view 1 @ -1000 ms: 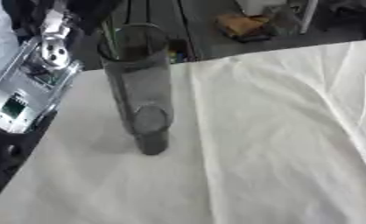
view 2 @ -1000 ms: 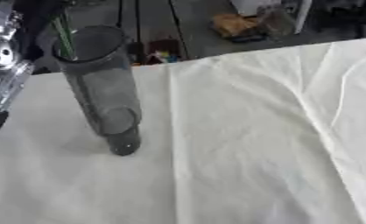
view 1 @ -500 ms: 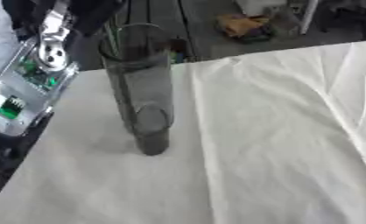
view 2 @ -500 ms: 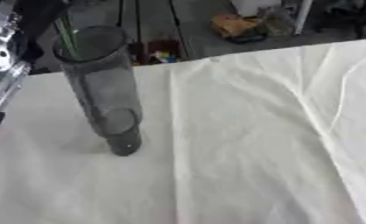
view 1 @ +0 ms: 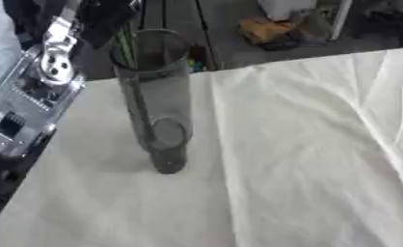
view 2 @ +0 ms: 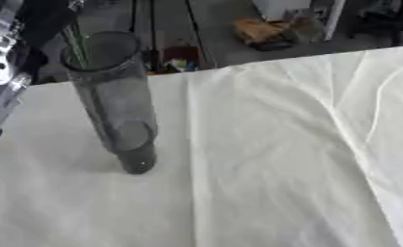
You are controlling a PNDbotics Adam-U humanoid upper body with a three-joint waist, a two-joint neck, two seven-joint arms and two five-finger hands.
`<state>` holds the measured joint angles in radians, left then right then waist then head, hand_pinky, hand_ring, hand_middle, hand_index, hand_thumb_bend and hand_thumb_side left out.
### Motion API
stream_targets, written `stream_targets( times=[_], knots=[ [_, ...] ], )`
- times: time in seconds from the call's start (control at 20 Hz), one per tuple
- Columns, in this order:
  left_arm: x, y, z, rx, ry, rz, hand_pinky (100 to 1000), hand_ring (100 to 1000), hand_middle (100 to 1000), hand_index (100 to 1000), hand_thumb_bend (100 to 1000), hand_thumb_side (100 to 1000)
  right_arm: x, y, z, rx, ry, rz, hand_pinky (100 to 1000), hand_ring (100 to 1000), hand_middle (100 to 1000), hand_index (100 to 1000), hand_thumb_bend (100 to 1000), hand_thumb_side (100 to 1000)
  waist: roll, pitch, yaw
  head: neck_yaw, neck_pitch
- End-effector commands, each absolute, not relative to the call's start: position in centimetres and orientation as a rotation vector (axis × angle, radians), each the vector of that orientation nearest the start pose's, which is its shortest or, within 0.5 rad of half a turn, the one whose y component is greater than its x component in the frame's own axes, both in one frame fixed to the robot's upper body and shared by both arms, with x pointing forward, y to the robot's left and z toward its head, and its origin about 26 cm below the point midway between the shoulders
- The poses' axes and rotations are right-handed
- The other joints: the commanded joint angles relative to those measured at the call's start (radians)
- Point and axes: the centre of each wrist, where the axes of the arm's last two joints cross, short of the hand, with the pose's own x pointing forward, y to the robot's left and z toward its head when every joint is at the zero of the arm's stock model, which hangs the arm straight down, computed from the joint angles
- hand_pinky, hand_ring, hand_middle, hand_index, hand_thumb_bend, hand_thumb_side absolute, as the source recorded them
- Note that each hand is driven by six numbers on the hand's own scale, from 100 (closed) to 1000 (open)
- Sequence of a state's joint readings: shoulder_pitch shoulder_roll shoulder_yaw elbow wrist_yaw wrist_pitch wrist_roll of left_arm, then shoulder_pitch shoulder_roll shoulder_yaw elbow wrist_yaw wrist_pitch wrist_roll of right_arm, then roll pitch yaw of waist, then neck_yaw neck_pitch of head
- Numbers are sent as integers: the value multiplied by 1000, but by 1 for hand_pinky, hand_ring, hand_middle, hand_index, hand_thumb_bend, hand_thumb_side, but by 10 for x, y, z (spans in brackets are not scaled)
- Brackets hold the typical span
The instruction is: Arrange flowers into the vase.
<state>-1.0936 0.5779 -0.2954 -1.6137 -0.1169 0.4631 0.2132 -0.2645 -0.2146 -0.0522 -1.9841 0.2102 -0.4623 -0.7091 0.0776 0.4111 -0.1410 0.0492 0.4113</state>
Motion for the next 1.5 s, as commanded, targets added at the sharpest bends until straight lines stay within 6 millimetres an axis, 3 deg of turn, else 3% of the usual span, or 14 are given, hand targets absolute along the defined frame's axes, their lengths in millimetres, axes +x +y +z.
stream_targets(
  times=[0.05, 0.65, 1.05, 1.5],
  knots=[
    [361, 189, 388, 768, -2239, -551, 571, 840, 838, 916, 100, 729, 297, -261, 188, 597, 3297, 634, 721, 779, 529, 835, 100, 1000, -6, -22, 2, -5, -14],
    [356, 196, 379, 810, -2183, -656, 624, 876, 876, 947, 100, 766, 297, -261, 188, 594, 3295, 634, 721, 779, 528, 834, 100, 1000, -8, -20, 6, -10, -20],
    [355, 200, 381, 864, -2083, -816, 702, 924, 936, 999, 100, 830, 297, -261, 188, 594, 3296, 632, 721, 779, 528, 833, 100, 1000, -9, -22, 9, -10, -20],
    [354, 206, 383, 884, -1931, -1021, 787, 979, 995, 1000, 100, 882, 297, -262, 187, 596, 3299, 632, 721, 779, 528, 832, 100, 1000, -6, -26, 13, -10, -20]
  ],
)
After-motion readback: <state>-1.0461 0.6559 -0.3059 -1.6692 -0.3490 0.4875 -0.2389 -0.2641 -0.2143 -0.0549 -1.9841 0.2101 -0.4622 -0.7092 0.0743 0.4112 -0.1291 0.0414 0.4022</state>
